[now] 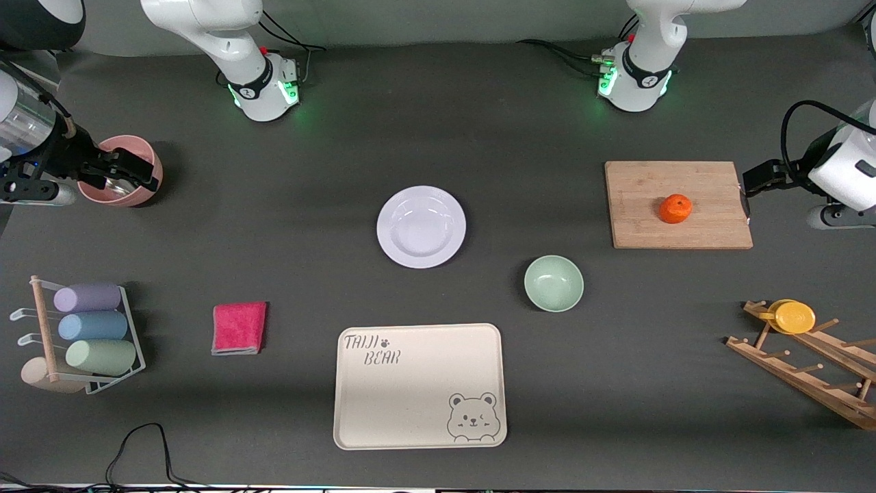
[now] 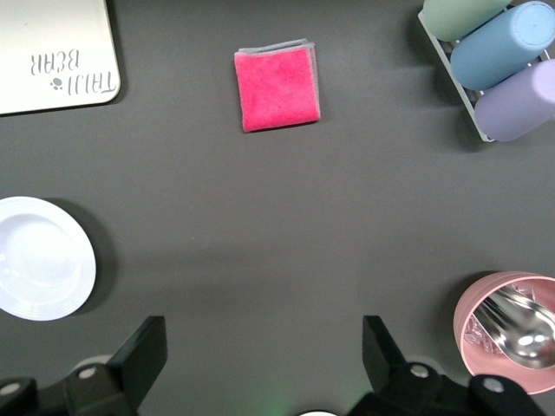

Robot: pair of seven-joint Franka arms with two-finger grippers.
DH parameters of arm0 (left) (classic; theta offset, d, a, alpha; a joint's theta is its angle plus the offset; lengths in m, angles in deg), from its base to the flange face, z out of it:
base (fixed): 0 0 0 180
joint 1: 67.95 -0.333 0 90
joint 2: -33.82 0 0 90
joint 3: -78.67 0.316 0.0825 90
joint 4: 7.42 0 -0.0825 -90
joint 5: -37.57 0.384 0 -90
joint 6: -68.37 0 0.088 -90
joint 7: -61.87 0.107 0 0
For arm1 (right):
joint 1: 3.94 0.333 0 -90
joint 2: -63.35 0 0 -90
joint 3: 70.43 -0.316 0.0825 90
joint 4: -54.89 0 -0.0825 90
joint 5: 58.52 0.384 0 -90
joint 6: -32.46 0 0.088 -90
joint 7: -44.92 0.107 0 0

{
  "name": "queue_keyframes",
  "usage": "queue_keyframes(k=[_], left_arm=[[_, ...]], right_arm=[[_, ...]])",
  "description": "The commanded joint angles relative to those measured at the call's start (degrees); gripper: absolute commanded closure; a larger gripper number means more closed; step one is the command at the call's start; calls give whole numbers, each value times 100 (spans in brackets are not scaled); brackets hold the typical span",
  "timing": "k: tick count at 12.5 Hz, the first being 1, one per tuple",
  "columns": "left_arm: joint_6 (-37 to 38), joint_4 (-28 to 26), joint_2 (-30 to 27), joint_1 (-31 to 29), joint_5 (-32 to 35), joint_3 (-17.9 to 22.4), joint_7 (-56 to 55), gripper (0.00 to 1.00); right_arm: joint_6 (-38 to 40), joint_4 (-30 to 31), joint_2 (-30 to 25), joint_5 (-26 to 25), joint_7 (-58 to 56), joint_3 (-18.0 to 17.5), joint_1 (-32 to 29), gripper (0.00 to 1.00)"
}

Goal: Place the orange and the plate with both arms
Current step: 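Move the left gripper toward the orange while the right gripper lifts off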

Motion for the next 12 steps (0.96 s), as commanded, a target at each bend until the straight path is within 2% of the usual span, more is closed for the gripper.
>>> queue_keyframes(k=[1, 3, 6, 8, 10, 12], left_arm=[[149, 94, -7, -83, 52, -66, -21, 0], [289, 103, 1, -39, 52, -66, -73, 0], [324, 77, -7, -48, 43, -66, -39, 0], [473, -72, -147, -39, 52, -58, -56, 0], [387, -894, -812, -74, 43, -40, -65, 0], [246, -1861, -1594, -83, 43, -31, -65, 0]], right_arm=[[83, -4, -24, 29, -13, -112, -49, 0], [74, 65, -16, 56, 4, -112, -40, 0], [-13, 84, 230, 740, 4, -95, -75, 0], [-101, 92, 301, 768, 4, -103, -75, 0], [-302, 215, 380, 777, -31, -130, -66, 0], [-653, 408, 389, 777, -13, -401, -66, 0]])
